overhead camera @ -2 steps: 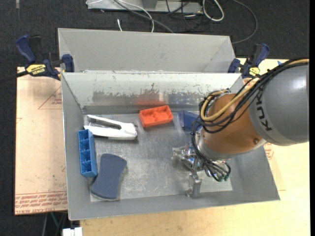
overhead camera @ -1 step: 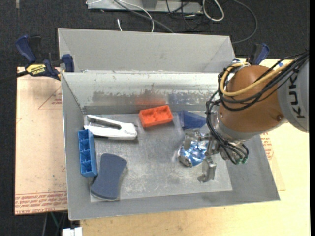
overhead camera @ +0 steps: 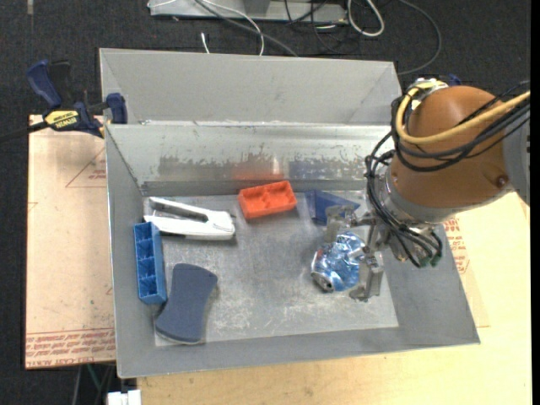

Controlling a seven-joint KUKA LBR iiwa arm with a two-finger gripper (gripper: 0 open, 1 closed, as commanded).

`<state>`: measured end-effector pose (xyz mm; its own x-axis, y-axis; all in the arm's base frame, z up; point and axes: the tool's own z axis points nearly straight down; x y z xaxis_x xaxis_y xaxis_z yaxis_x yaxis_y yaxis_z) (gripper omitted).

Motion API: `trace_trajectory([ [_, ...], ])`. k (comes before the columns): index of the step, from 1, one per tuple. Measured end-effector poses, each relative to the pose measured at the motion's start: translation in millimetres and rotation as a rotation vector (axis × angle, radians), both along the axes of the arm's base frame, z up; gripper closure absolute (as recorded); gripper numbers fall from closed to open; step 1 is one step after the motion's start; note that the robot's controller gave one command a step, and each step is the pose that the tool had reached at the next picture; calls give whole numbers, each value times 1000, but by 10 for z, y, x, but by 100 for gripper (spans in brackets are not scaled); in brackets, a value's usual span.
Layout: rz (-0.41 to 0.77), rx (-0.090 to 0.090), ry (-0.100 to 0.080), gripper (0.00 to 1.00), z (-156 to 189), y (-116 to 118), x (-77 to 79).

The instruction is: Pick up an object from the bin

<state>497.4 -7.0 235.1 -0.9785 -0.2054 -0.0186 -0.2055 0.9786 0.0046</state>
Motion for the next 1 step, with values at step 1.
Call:
trace_trajectory([
  [1,-2,-1,-10,0,666,-111,56],
])
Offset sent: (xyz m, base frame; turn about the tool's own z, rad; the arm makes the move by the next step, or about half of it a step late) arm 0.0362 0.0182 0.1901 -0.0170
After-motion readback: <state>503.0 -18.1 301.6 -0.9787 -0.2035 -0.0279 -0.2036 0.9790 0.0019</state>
